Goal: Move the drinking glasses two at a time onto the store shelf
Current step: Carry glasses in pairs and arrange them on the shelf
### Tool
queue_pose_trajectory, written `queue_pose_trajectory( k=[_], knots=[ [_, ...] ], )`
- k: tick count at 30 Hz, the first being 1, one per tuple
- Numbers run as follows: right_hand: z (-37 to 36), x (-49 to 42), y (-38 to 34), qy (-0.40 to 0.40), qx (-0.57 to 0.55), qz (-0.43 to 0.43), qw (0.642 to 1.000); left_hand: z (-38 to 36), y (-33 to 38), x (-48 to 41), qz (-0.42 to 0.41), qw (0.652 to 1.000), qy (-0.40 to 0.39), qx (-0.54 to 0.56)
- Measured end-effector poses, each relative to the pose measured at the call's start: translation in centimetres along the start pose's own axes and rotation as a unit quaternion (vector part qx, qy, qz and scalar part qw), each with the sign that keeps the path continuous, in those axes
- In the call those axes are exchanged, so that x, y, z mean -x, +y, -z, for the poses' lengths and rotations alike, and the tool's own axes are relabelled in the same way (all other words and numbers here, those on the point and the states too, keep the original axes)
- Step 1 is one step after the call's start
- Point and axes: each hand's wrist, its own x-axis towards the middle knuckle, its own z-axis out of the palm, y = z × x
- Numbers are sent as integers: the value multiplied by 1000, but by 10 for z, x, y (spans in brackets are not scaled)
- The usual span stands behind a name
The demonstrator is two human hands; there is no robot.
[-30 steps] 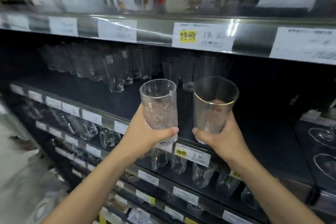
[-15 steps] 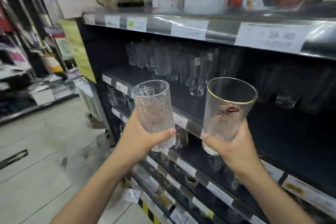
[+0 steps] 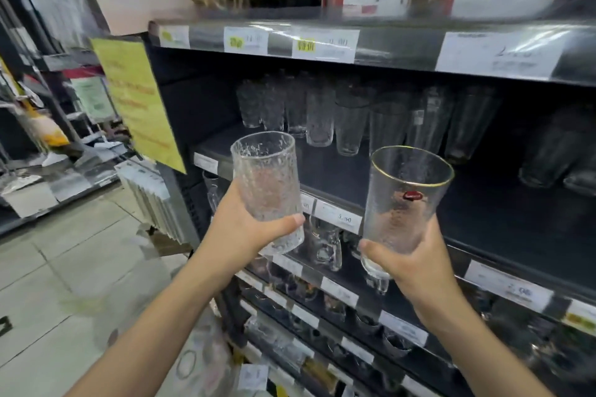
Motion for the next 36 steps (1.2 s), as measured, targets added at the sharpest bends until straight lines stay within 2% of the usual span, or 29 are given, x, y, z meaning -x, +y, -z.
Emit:
queue_pose_trajectory(
  k=[6, 13, 23, 30, 36],
  knots=[
    [-22, -33, -3, 54, 7, 9, 998, 12, -27, -59, 6, 1000, -24, 14],
    [-27, -77, -3, 127, 15, 10, 992, -6, -45, -135, 6, 998, -57, 23],
    [7, -102, 10, 243, -13, 4, 970, -33, -62, -216, -22, 992, -123, 34],
    [24, -110, 3, 352, -4, -45, 935, -42, -78, -247, -31, 985, -165, 25],
    [46, -126, 18, 380, -22, -93, 920, -47, -77, -256, -36, 976, -208, 54]
  ],
)
